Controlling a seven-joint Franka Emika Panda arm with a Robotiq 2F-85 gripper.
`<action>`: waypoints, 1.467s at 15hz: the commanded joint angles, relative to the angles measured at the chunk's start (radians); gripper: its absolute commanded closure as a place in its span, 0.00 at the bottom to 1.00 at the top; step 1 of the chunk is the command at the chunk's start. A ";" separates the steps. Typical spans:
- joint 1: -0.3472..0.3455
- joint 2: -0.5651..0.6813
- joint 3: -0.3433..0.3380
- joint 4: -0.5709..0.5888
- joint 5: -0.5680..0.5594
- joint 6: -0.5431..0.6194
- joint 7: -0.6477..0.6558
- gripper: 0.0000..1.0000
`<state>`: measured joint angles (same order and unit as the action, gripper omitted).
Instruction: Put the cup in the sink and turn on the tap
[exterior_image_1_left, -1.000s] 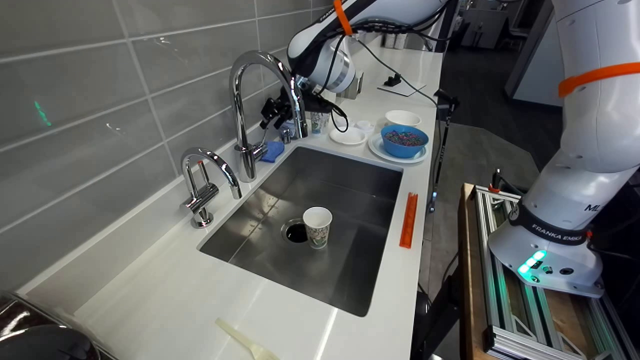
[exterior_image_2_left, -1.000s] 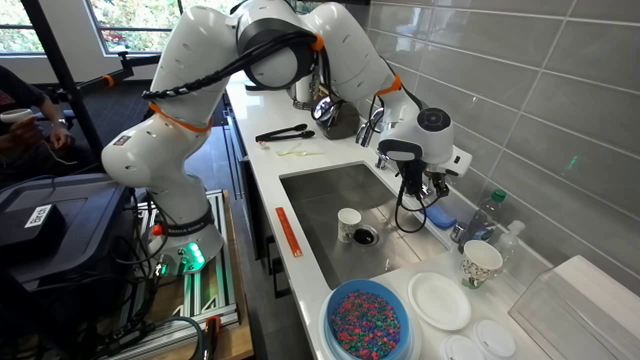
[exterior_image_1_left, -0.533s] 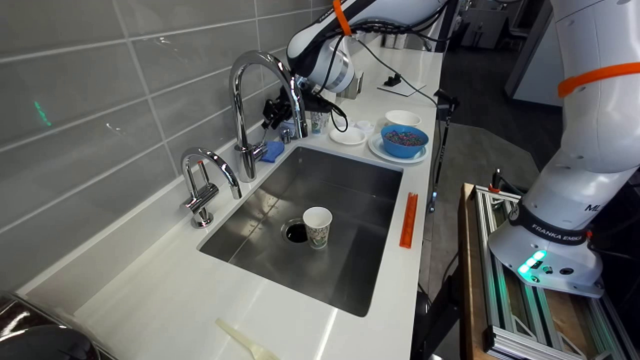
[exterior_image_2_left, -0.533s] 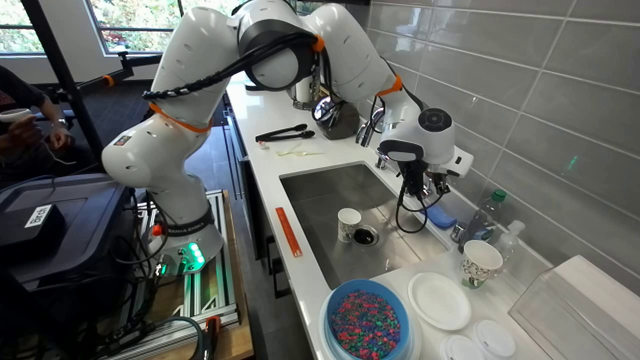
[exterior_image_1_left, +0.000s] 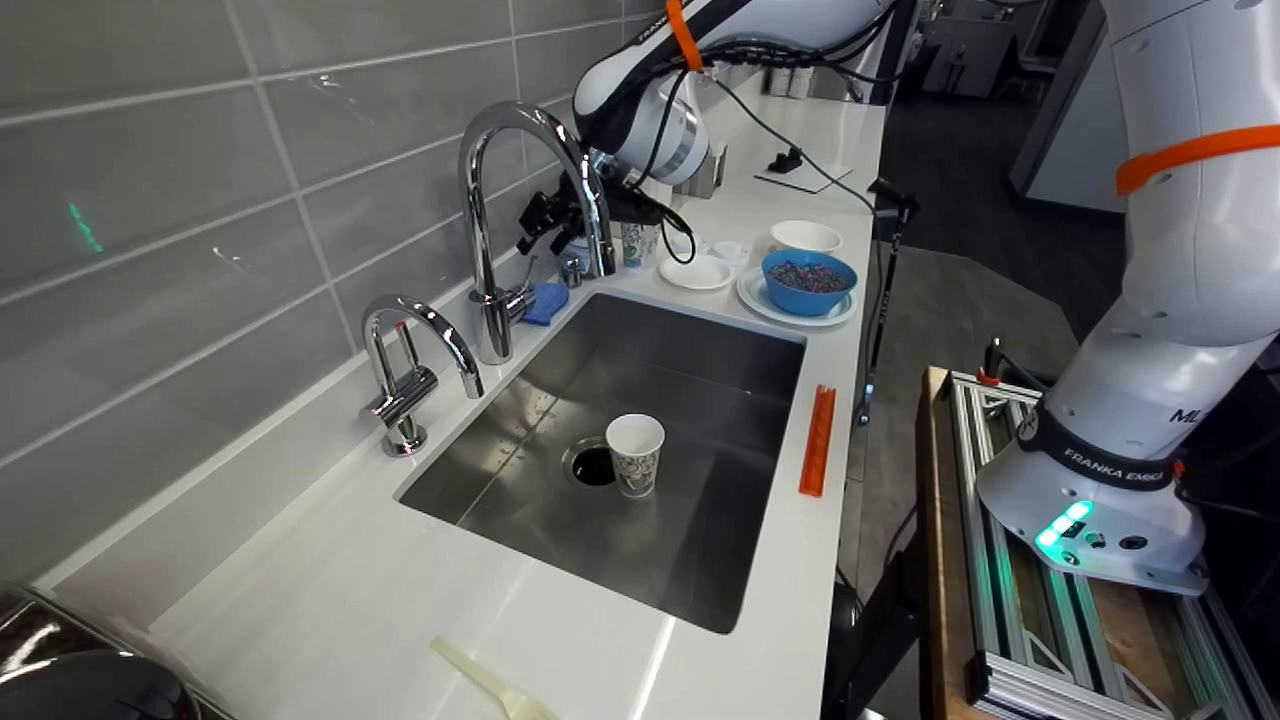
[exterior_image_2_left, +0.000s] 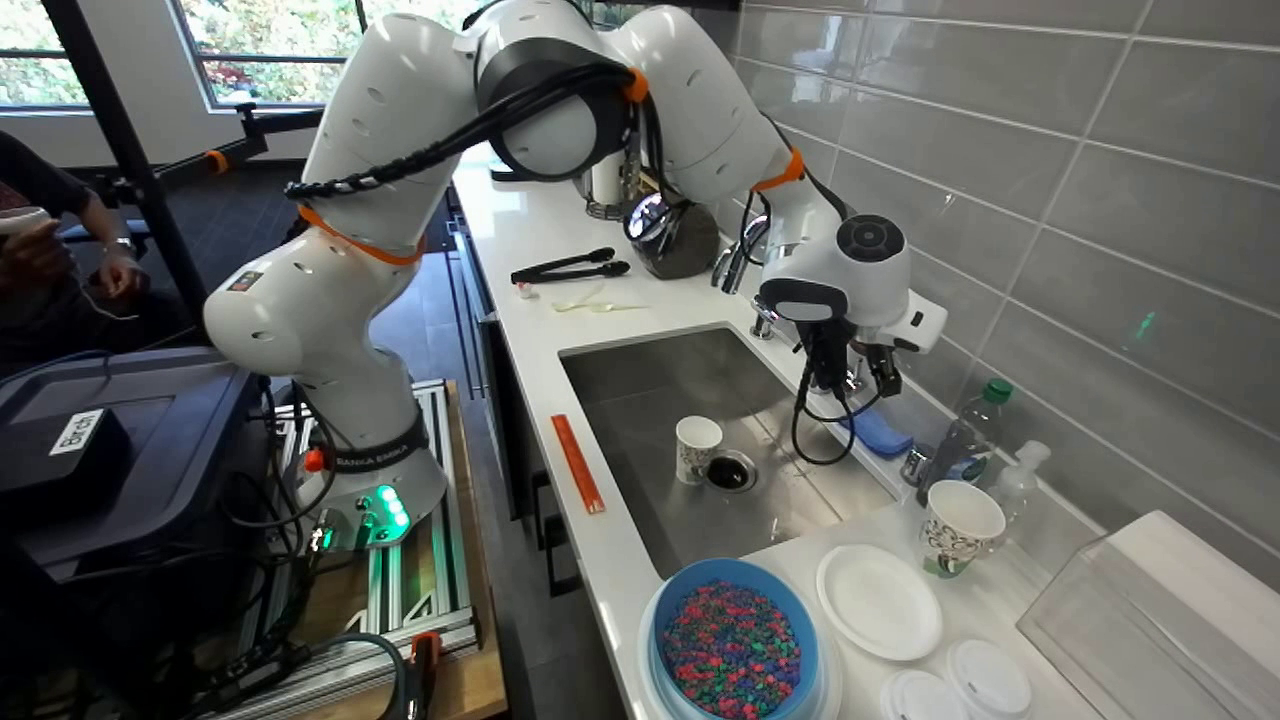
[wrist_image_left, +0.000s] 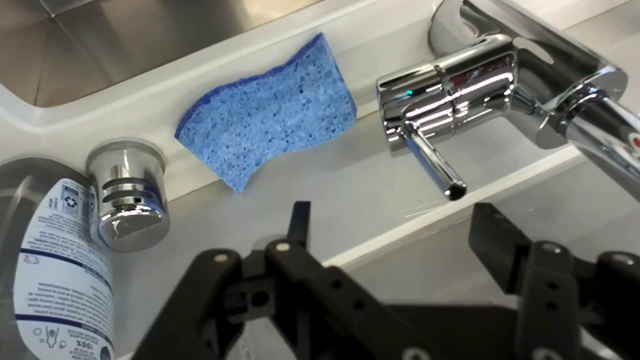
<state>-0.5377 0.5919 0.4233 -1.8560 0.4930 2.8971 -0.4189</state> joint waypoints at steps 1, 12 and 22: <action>0.006 -0.016 -0.013 -0.002 0.003 -0.067 0.005 0.09; 0.073 -0.040 -0.108 0.003 0.012 -0.181 0.009 0.39; 0.106 -0.044 -0.144 0.007 0.009 -0.183 0.014 0.37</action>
<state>-0.4500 0.5572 0.3067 -1.8556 0.4925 2.7526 -0.4171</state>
